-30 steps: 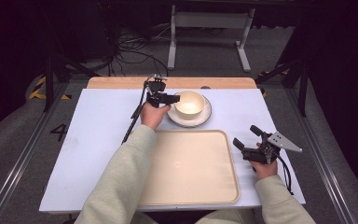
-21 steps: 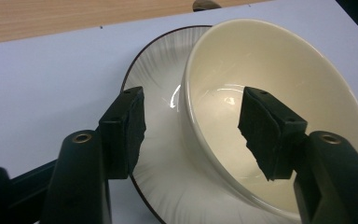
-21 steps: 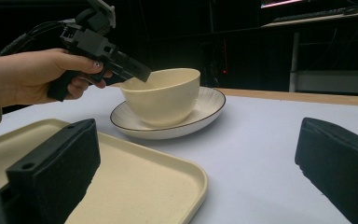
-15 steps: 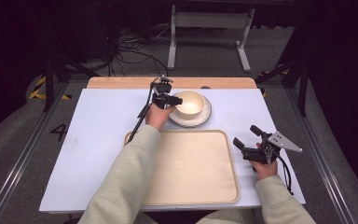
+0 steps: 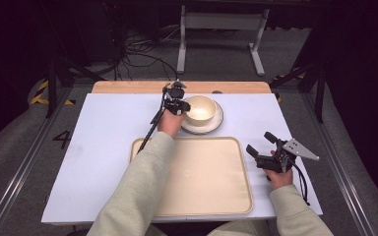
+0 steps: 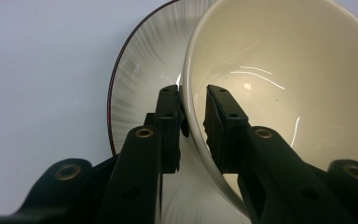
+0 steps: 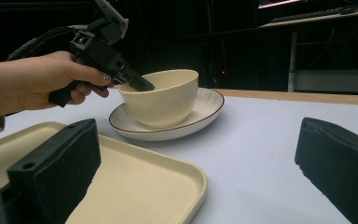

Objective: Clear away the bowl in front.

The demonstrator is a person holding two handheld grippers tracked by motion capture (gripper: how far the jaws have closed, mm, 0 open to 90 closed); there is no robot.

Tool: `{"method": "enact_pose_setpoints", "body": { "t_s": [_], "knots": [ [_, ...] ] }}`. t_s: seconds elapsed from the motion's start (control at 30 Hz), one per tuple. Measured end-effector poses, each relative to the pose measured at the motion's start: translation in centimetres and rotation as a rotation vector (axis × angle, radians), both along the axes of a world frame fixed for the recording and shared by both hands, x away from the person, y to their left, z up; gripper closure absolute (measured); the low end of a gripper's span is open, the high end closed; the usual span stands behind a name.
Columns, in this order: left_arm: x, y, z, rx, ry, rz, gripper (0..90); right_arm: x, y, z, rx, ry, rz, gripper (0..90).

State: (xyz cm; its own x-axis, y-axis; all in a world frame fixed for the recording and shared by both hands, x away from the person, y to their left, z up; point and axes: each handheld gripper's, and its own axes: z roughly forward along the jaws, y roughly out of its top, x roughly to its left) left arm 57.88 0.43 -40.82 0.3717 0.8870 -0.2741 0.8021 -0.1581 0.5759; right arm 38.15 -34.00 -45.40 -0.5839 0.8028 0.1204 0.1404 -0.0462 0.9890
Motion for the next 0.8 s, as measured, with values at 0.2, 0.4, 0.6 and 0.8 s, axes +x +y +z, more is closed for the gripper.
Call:
{"method": "enact_pose_setpoints", "body": {
  "t_s": [0.2, 0.4, 0.6, 0.8],
  "knots": [
    [-0.1, -0.4, 0.0, 0.027, -0.024, 0.029, 82.6, 0.0, 0.0, 0.0, -0.008, 0.001, -0.006, 0.5],
    [-0.3, -0.7, 0.1, 0.031, -0.035, 0.036, 83.3, 0.0, 0.0, 0.0, -0.012, 0.003, -0.010, 0.5],
    [-0.6, -0.8, 0.5, 0.045, -0.065, -0.004, 83.4, 0.0, 0.0, 0.0, -0.010, 0.004, -0.010, 0.5],
    [-0.8, -0.4, 1.3, 0.033, -0.081, -0.004, 83.2, 0.0, 0.0, 0.0, -0.010, 0.005, -0.011, 0.5]
  ]
}}
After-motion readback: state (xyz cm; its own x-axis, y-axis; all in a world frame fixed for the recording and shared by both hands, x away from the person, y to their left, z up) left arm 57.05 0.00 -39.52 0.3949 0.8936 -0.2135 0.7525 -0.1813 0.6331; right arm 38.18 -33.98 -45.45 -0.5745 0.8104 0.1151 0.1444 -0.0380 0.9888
